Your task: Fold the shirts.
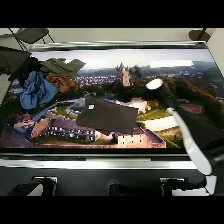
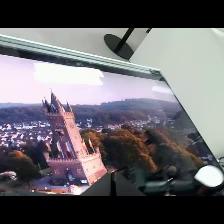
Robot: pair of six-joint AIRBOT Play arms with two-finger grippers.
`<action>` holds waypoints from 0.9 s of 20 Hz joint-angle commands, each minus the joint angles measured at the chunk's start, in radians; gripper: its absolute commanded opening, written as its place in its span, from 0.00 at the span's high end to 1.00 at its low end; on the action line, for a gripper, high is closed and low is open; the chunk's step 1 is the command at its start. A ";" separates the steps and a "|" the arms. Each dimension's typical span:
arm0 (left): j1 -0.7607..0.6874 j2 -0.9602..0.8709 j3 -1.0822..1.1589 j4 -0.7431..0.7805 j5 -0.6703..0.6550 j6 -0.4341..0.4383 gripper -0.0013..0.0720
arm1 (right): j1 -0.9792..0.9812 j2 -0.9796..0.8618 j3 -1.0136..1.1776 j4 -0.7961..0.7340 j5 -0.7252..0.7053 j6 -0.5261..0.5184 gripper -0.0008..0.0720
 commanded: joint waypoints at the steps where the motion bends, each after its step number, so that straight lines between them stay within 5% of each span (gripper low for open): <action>1: 0.000 0.002 -0.005 0.050 -0.013 0.000 0.94 | -0.205 0.084 -0.003 -0.470 0.270 0.177 0.12; 2: 0.000 0.002 -0.005 0.056 -0.014 0.000 0.94 | -0.257 0.084 -0.031 -0.592 0.386 0.207 0.15; 4: 0.000 0.000 -0.005 0.061 -0.014 0.000 0.93 | -0.311 0.084 -0.165 -0.587 0.475 0.174 0.15; 8: 0.000 -0.007 -0.025 0.060 -0.014 -0.002 0.93 | -0.256 0.071 -0.382 -0.277 0.272 0.049 0.15; 12: 0.000 -0.007 -0.058 0.060 -0.013 -0.027 0.93 | -0.133 -0.008 -0.388 -0.127 0.102 0.050 0.16; 14: 0.000 -0.007 -0.060 0.060 -0.014 -0.027 0.93 | -0.103 -0.031 -0.387 -0.035 0.088 0.009 0.43; 15: 0.000 -0.007 -0.060 0.060 -0.013 -0.026 0.93 | -0.100 -0.030 -0.380 0.002 0.104 -0.037 0.80; 16: 0.000 -0.007 -0.060 0.060 -0.013 -0.026 0.93 | -0.105 -0.029 -0.354 0.011 0.143 -0.064 0.91; 18: 0.000 -0.007 -0.060 0.060 -0.011 -0.026 0.93 | -0.153 -0.029 -0.265 0.010 0.224 -0.099 0.91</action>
